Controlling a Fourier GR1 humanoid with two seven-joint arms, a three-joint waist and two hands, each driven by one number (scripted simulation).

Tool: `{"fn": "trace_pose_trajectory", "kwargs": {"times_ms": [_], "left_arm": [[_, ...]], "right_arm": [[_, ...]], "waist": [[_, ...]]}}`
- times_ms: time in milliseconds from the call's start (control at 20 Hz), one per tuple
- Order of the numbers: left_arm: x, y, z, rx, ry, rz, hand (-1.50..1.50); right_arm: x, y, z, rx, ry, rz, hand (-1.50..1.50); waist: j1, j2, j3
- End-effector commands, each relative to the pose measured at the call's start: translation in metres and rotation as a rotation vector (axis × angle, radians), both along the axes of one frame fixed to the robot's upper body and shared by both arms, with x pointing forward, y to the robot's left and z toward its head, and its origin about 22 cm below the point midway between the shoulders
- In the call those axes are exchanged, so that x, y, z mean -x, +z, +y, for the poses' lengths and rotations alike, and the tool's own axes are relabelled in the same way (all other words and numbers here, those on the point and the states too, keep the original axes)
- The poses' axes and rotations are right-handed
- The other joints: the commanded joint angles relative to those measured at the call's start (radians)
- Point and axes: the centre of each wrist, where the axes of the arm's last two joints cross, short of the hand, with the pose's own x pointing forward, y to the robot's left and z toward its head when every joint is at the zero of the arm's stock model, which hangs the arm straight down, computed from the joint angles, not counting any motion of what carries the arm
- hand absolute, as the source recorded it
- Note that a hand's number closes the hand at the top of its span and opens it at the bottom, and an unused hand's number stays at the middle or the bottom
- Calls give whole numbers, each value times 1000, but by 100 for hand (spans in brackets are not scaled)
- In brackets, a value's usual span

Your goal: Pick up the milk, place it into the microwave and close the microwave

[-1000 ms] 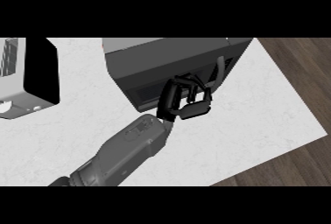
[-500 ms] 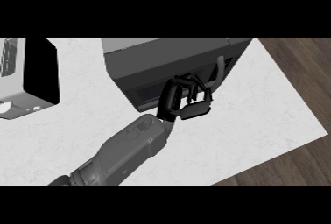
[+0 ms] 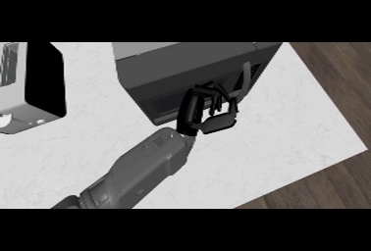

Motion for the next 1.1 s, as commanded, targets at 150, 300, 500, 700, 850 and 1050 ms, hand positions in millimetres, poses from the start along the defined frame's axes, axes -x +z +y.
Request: {"fn": "trace_pose_trajectory", "kwargs": {"times_ms": [150,300,500,700,850,1050], "left_arm": [[-21,21,-3,-3,13,-18,150],[-21,18,-1,0,23,-12,150],[-21,23,-5,-3,8,-26,150],[-20,18,-4,-1,20,-19,150],[-20,16,-3,-5,20,-18,150],[-20,19,-5,9,12,-18,150]], "right_arm": [[-6,-4,-8,-41,21,13,-150],[-6,-7,-14,-56,32,38,-150],[-12,-5,-20,-88,28,28,-150],[-14,-5,-25,-113,42,26,-150],[-15,-2,-31,-111,42,33,-150],[-18,5,-36,-117,44,18,-150]], "waist": [[-3,16,1],[-7,17,2],[5,18,2],[-4,19,2],[1,18,2],[7,22,2]]}}
